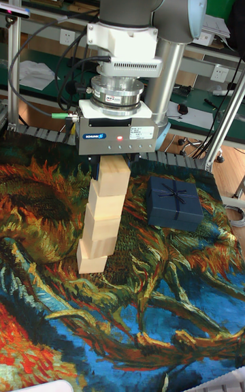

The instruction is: Stack the blocks in a vertical line of five

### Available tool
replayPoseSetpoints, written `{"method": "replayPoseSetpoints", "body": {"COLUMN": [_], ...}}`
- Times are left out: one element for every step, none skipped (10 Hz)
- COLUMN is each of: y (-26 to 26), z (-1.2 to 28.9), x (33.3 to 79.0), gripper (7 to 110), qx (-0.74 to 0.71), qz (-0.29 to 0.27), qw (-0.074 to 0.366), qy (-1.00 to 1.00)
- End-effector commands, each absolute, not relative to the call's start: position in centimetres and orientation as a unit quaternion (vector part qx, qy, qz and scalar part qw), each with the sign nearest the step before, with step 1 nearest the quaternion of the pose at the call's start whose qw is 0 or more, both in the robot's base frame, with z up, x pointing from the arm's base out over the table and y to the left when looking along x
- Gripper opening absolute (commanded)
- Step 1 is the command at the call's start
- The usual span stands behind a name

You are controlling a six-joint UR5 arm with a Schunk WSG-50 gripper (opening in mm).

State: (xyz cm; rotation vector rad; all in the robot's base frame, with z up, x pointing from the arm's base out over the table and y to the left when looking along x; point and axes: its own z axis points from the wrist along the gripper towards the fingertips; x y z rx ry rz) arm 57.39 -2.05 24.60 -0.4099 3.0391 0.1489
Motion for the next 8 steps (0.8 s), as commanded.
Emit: {"method": "replayPoseSetpoints", "body": {"y": [-1.37, -1.31, -1.11, -1.03, -1.06, -1.05, -1.0, -1.26], "z": [24.78, 24.78, 24.74, 24.68, 24.65, 24.64, 24.64, 24.64], "x": [57.3, 57.3, 57.42, 57.48, 57.52, 57.52, 57.52, 57.69], "gripper": [44, 66, 66, 66, 66, 66, 88, 88], "qx": [-0.137, -0.141, -0.146, -0.148, -0.151, -0.154, -0.157, -0.163], "qz": [0.063, 0.065, 0.069, 0.071, 0.071, 0.072, 0.073, 0.069], "qw": [0.036, 0.037, 0.04, 0.041, 0.042, 0.042, 0.043, 0.045], "qy": [0.988, 0.987, 0.986, 0.985, 0.985, 0.985, 0.984, 0.983]}}
